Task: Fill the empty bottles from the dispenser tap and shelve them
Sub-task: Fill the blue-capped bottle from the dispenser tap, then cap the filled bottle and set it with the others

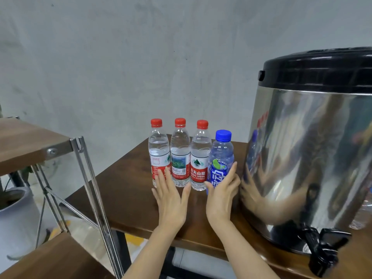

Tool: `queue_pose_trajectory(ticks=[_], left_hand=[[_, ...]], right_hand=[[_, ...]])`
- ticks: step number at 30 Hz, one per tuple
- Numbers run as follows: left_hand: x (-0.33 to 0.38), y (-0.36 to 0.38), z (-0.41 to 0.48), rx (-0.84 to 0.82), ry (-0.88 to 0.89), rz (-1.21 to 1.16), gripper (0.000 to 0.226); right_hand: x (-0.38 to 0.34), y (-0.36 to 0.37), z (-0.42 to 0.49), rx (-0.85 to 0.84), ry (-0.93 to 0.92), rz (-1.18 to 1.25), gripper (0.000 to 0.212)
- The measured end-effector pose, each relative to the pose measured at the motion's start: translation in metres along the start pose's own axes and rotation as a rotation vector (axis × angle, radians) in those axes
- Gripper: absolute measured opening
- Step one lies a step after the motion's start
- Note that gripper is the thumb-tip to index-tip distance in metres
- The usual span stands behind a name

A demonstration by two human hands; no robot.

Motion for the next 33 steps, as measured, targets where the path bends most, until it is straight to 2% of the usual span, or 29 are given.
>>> queue_pose_trajectory(ticks=[6, 9, 12, 14, 17, 23, 28, 33], left_hand=[[-0.003, 0.006, 0.002, -0.051, -0.014, 0.064, 0.088], [-0.006, 0.007, 0.000, -0.045, 0.005, 0.035, 0.085], [-0.004, 0.002, -0.008, -0.017, 0.008, -0.047, 0.078], [0.003, -0.006, -0.021, 0.029, 0.020, -0.130, 0.072], [0.018, -0.021, -0.048, 0.120, 0.069, -0.260, 0.062], [0.071, -0.044, -0.101, 0.239, 0.207, -0.449, 0.034], [0.156, -0.050, -0.144, 0.225, 0.376, -0.677, 0.028], [0.233, -0.024, -0.181, 0.134, 0.502, -0.819, 0.024]], right_hand=[[0.005, 0.007, 0.003, -0.010, -0.029, 0.013, 0.114], [0.007, 0.009, -0.005, -0.098, -0.036, 0.007, 0.120], [0.004, 0.002, -0.024, -0.186, -0.055, -0.004, 0.116], [-0.002, -0.009, -0.039, -0.221, -0.086, 0.013, 0.109], [-0.013, -0.037, -0.057, -0.245, -0.166, 0.120, 0.086], [-0.033, -0.121, -0.077, -0.207, -0.313, 0.361, 0.052], [-0.028, -0.206, -0.075, -0.121, -0.402, 0.452, 0.040], [0.015, -0.288, -0.053, 0.055, -0.403, 0.470, 0.033]])
Point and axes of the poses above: each hand's wrist, its own z-axis towards the middle knuckle, its own y-axis out of the palm, x = y × z, the point moved 6 cm from there along z, towards the middle knuckle, and after that the axes turned 6 degrees about -z, right-handed, at the moved point
